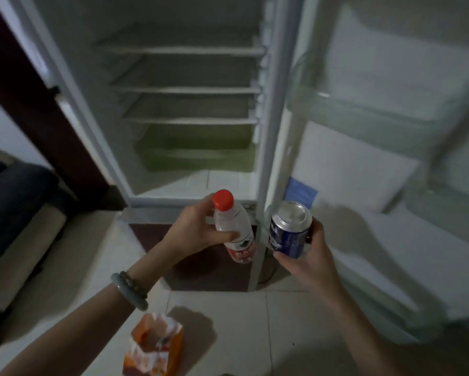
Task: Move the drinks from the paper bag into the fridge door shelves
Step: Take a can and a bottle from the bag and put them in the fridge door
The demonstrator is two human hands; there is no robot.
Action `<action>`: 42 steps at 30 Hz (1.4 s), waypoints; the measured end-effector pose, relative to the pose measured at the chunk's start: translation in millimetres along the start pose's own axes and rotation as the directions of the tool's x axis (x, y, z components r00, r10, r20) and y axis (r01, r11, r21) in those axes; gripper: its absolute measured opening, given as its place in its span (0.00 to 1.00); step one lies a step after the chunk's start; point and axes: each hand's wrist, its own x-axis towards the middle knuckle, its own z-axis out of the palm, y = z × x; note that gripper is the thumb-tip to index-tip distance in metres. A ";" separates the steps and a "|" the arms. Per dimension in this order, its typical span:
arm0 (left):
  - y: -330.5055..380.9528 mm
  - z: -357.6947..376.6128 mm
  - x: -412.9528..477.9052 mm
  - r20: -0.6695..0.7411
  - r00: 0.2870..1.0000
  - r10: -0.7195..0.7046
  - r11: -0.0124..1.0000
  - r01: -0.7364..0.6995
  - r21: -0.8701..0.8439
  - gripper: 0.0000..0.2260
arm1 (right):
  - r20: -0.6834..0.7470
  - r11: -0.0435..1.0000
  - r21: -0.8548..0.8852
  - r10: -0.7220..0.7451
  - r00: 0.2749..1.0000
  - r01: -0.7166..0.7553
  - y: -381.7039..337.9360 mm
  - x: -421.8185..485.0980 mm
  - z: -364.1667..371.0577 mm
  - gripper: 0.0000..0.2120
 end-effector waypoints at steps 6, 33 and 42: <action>32.3 40.8 70.6 0.041 0.993 0.107 0.994 -0.108 0.024 0.27 | -0.217 0.998 -0.051 0.021 0.976 -0.033 1.8 -4.3 -48.1 0.36; 27.5 117.2 116.9 0.130 0.990 -0.049 0.996 0.039 0.081 0.15 | -0.310 0.981 -0.118 0.108 0.945 -0.151 -12.3 -16.9 -59.2 0.37; 45.0 107.2 102.6 0.037 0.895 0.445 0.785 -0.410 0.466 0.36 | -0.239 0.989 -0.129 0.042 0.970 -0.075 -66.4 -32.3 -65.9 0.38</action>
